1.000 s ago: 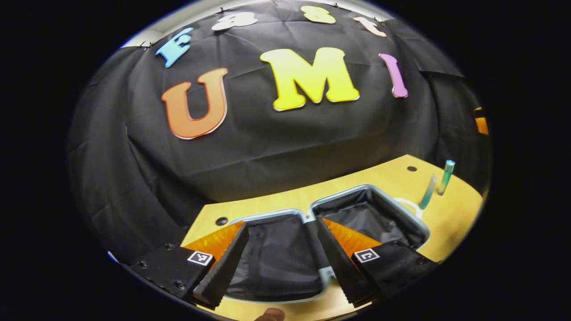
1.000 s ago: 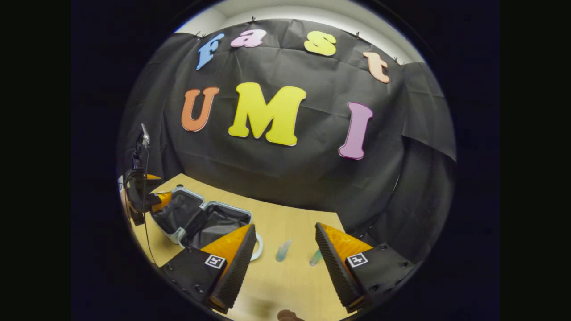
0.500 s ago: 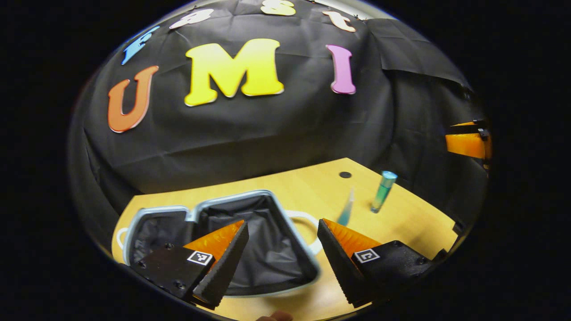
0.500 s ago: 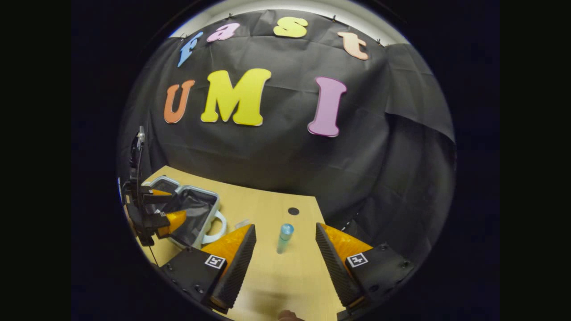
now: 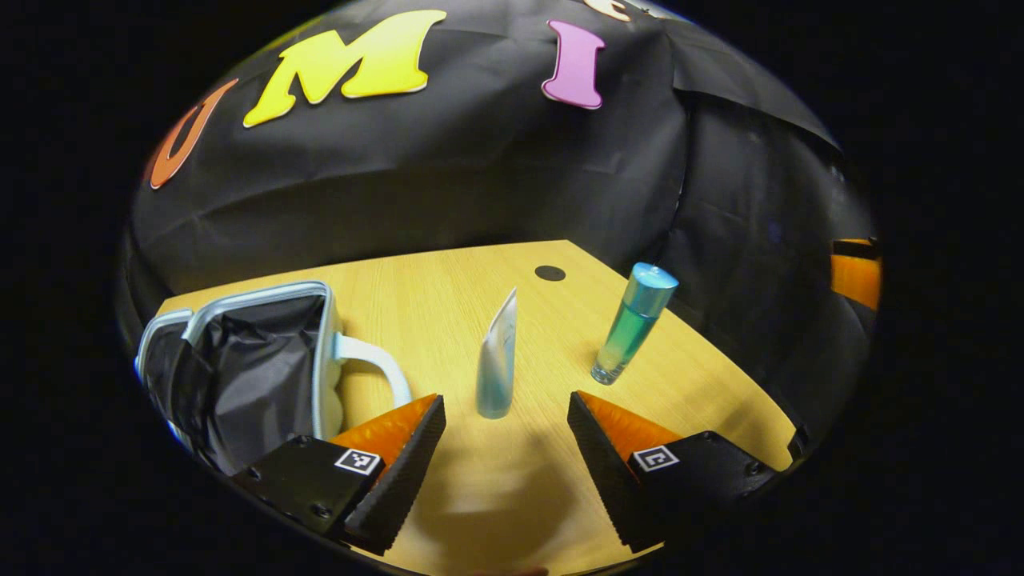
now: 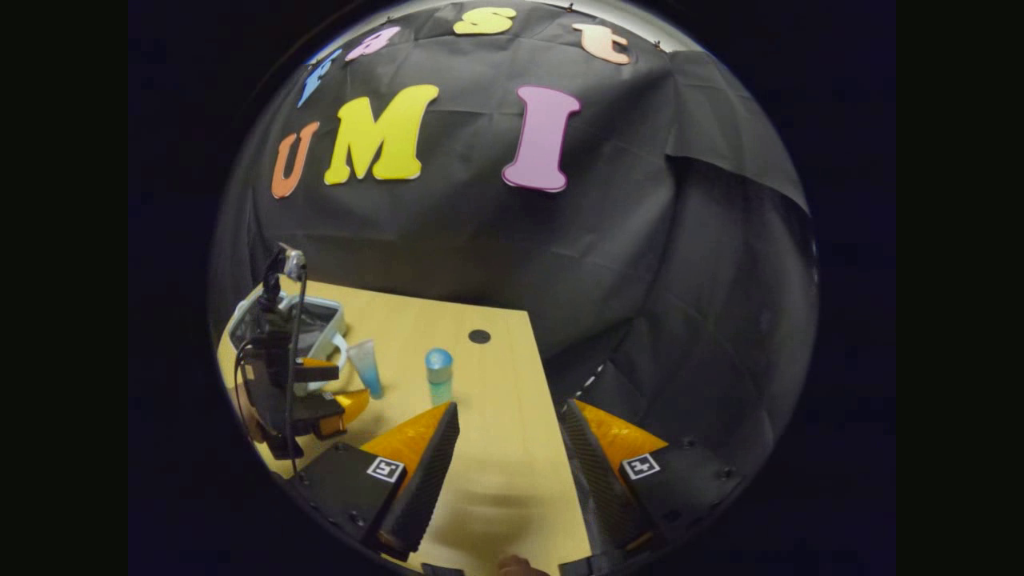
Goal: First open the suitcase, pack the skin care products into it, and then close the suitcase.
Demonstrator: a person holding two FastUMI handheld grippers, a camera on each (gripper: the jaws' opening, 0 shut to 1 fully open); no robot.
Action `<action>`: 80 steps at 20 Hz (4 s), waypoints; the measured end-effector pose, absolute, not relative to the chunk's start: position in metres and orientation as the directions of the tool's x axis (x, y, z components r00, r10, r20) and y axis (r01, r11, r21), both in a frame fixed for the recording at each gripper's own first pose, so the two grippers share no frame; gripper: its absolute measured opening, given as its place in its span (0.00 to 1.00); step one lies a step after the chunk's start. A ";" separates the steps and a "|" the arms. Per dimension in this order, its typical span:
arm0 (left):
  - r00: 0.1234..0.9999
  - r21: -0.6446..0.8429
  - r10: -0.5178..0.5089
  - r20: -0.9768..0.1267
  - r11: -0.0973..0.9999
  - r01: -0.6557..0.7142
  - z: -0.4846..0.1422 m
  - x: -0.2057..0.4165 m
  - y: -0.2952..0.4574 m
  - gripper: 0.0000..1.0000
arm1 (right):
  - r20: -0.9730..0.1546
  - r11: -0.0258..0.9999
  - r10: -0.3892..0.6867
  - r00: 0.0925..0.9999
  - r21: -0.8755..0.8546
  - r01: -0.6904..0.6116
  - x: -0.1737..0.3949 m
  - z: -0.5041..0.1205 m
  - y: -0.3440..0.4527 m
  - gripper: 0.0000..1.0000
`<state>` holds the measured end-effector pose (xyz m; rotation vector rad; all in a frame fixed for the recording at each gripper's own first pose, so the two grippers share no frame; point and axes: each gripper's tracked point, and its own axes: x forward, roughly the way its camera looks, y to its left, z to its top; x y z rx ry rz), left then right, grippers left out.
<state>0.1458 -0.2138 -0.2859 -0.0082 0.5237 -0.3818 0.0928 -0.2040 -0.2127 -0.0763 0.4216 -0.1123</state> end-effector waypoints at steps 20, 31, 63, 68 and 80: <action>0.784 -0.107 -0.355 -0.509 0.930 0.352 -0.308 0.177 -0.232 0.41 | -0.464 0.998 -0.064 0.883 -0.049 0.046 0.124 -0.256 -0.202 0.80; 0.815 -0.134 -0.331 -0.476 0.943 0.305 -0.233 0.106 -0.176 0.41 | -0.480 0.994 0.101 0.871 0.015 -0.106 0.209 -0.304 -0.118 0.80; 0.588 0.003 -0.004 -0.809 1.000 0.011 -0.322 0.103 0.074 0.41 | -0.501 0.981 -0.067 0.863 0.125 0.148 0.112 -0.226 -0.081 0.39; 0.518 0.048 0.031 -0.855 0.999 0.020 -0.339 0.114 0.077 0.41 | -0.503 0.982 -0.113 0.857 0.076 0.174 0.079 -0.222 -0.080 0.39; 0.577 -0.059 -0.033 -0.816 0.998 -0.027 -0.328 0.117 0.068 0.67 | -0.498 0.993 -0.015 0.867 0.092 0.070 0.093 -0.205 -0.026 0.39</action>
